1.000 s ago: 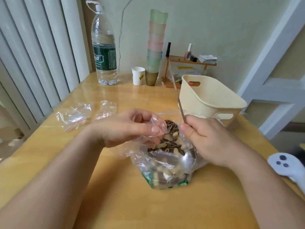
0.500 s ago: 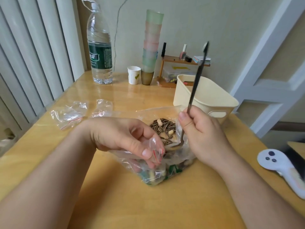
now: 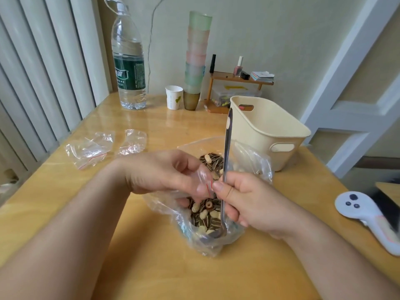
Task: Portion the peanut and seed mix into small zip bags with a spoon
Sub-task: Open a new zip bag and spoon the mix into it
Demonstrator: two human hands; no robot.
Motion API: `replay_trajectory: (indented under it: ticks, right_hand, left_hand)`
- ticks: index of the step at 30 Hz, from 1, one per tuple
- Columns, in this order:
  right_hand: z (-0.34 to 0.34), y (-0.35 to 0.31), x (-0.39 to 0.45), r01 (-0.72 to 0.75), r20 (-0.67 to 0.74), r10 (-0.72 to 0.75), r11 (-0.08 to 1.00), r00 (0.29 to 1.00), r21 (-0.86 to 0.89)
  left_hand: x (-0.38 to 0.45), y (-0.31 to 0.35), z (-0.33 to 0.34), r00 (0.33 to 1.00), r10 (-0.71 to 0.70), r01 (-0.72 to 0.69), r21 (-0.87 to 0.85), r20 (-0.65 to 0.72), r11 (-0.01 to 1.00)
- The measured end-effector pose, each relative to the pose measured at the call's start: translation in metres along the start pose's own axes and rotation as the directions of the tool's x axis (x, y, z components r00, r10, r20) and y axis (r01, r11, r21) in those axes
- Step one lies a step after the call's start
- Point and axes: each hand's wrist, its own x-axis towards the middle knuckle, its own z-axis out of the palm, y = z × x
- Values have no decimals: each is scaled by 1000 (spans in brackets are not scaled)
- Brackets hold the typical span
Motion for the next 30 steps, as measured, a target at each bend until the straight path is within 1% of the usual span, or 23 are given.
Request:
replay_trajectory:
  ticks: [2, 3, 6, 8, 10, 12, 14, 16, 19, 21, 24, 26, 28, 30]
  right_hand:
    - [2, 1, -1, -6, -10, 7, 998, 1000, 60]
    - [3, 2, -1, -6, -20, 8, 996, 1000, 89]
    - [4, 8, 4, 6, -110, 7, 993, 994, 116]
    - [3, 14, 10, 9, -191, 12, 994, 982, 113]
    - [1, 21, 18, 12, -261, 23, 991, 965, 133]
    - [1, 26, 25, 27, -321, 24, 988, 947, 152]
    - [1, 27, 31, 51, -366, 8, 987, 931, 152]
    - [1, 27, 38, 67, -399, -12, 990, 917, 126]
    - [0, 25, 47, 90, -436, -40, 992, 899, 94]
    - [-1, 24, 52, 91, -451, -73, 996, 890, 20]
    - [-4, 19, 60, 82, -461, -122, 991, 879, -105]
    - [-7, 17, 68, 72, -447, -139, 984, 883, -165]
    - [-9, 16, 80, 73, -431, -143, 982, 891, -175]
    - [-10, 17, 92, 75, -416, -146, 980, 898, -182]
  left_hand:
    - [2, -1, 4, 996, -88, 87, 46, 24, 995]
    - [2, 0, 4, 994, -110, 109, 59, 17, 992]
    - [3, -1, 2, 994, -108, 109, 49, -29, 993]
    - [4, -2, 0, 992, -84, 85, 9, -95, 996]
    - [7, -5, -2, 979, -53, 50, -19, -196, 999]
    - [12, -9, -3, 950, -45, 31, -49, -308, 998]
    - [17, -13, -1, 924, -54, 23, -84, -379, 996]
    - [21, -15, 2, 907, -54, 13, -100, -418, 995]
    - [25, -14, 5, 884, -57, -29, -176, -465, 984]
    - [26, -14, 5, 875, -55, -49, -200, -482, 979]
    - [28, -15, 4, 858, -38, -70, -190, -513, 979]
    - [30, -16, 4, 822, -28, -79, -163, -569, 983]
    - [32, -19, 2, 772, -33, -74, -141, -635, 987]
    - [33, -23, 0, 738, -45, -82, -156, -673, 984]
